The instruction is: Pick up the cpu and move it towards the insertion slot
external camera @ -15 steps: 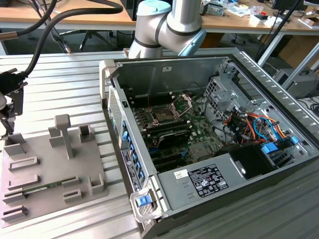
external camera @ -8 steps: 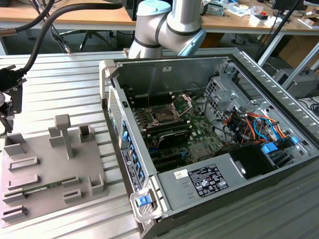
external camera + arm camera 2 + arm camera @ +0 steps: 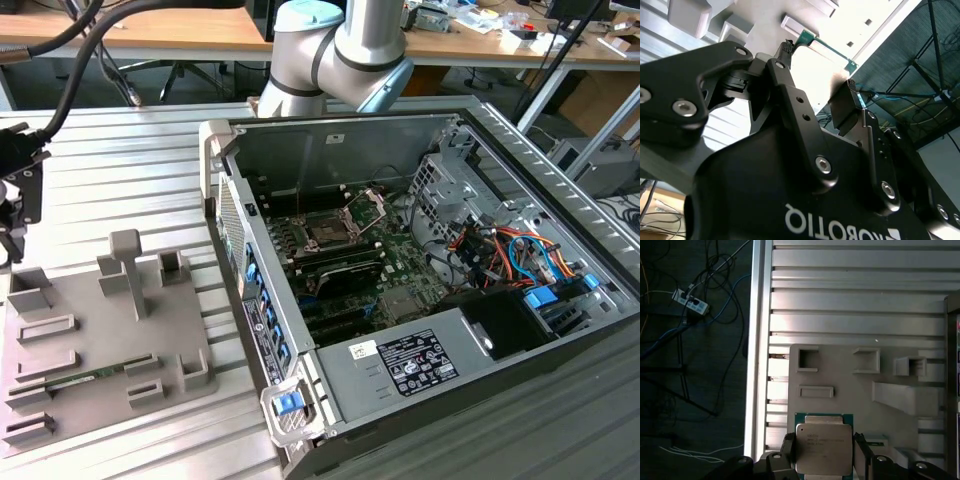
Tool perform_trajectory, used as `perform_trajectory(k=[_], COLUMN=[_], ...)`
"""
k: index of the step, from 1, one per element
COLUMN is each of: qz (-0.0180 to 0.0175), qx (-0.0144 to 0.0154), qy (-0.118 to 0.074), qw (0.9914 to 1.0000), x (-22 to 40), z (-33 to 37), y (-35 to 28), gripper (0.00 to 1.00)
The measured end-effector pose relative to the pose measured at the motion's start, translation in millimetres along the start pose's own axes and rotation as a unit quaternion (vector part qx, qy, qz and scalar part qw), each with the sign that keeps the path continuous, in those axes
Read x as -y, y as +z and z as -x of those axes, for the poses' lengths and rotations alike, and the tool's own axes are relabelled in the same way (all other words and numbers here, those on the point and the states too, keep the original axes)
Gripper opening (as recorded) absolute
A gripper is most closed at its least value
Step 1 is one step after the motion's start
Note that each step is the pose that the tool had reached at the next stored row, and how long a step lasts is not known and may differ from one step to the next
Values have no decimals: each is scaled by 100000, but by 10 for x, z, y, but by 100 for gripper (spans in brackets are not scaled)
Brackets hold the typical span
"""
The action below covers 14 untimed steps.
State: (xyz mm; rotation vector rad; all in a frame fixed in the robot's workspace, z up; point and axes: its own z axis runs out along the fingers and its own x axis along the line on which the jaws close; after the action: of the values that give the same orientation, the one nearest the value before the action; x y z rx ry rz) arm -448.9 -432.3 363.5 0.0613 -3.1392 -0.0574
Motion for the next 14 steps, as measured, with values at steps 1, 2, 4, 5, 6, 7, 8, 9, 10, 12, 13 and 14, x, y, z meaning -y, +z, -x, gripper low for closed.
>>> perform_trajectory(k=[1, 2, 4, 5, 6, 7, 8, 9, 10, 12, 13, 14], qz=[3, 3, 2, 1, 0, 2, 7, 7, 8, 10, 11, 16], qx=[3, 3, 3, -1, -1, 1, -2, 0, 0, 2, 4, 1], qy=[3, 1, 0, 1, 1, 0, 2, 2, 0, 1, -1, 1], qw=[100000, 100000, 100000, 100000, 100000, 100000, 100000, 100000, 100000, 100000, 100000, 100000], x=[0, -1, -1, -1, -1, -2, -2, -2, -2, -3, -3, -3], z=[0, 0, 0, 0, 0, 0, 0, 0, 0, 0, 0, 0], y=[-3, -10, -20, -31, -35, -40, -47, -51, -59, -69, -75, -80], gripper=[55, 55, 55, 55, 55, 55, 55, 55, 55, 55, 55, 55])
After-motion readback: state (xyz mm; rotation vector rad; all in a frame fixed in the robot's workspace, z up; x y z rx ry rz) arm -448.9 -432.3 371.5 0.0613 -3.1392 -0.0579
